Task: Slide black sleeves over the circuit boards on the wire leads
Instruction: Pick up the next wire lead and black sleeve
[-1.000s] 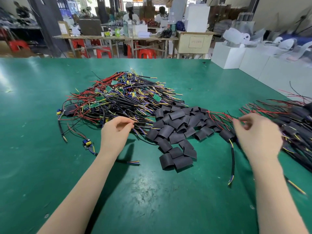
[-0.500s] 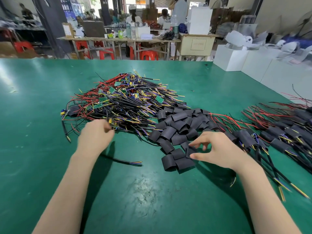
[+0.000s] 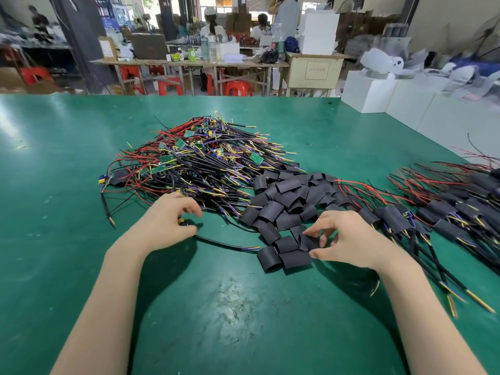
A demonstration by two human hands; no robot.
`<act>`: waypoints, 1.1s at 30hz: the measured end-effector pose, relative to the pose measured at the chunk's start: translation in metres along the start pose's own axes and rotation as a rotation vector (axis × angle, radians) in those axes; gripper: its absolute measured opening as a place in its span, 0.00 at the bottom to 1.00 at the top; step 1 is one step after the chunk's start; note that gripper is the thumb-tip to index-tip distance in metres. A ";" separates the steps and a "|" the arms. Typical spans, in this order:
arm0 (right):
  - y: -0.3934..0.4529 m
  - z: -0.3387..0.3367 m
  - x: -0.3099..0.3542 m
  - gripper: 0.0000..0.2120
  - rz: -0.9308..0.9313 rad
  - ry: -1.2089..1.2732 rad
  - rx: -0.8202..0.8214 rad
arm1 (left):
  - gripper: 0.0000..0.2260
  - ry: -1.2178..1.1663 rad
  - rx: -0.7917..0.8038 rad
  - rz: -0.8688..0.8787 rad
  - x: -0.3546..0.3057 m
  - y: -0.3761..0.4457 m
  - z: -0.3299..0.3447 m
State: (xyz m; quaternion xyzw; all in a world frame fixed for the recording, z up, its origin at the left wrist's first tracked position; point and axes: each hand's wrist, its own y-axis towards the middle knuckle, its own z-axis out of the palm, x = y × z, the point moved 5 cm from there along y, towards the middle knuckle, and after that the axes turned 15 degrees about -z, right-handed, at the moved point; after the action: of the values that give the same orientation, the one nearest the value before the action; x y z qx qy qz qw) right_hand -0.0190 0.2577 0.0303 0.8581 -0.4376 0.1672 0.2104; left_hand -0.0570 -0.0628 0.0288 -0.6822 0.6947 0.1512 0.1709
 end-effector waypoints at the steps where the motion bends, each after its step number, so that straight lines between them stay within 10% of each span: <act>1: 0.000 0.000 0.000 0.13 -0.005 -0.010 -0.013 | 0.11 -0.034 0.052 0.052 -0.004 -0.002 0.003; 19: 0.007 -0.008 0.022 0.10 -0.156 -0.102 -0.236 | 0.08 0.014 0.211 0.167 -0.030 -0.010 0.029; 33: 0.009 -0.006 0.035 0.12 -0.251 -0.096 -0.336 | 0.06 -0.450 0.150 0.350 -0.069 -0.026 0.016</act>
State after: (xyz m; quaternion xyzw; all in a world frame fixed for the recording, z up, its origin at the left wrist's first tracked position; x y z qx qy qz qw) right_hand -0.0079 0.2321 0.0533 0.8656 -0.3587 0.0234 0.3486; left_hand -0.0299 0.0050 0.0456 -0.4868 0.7558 0.2739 0.3419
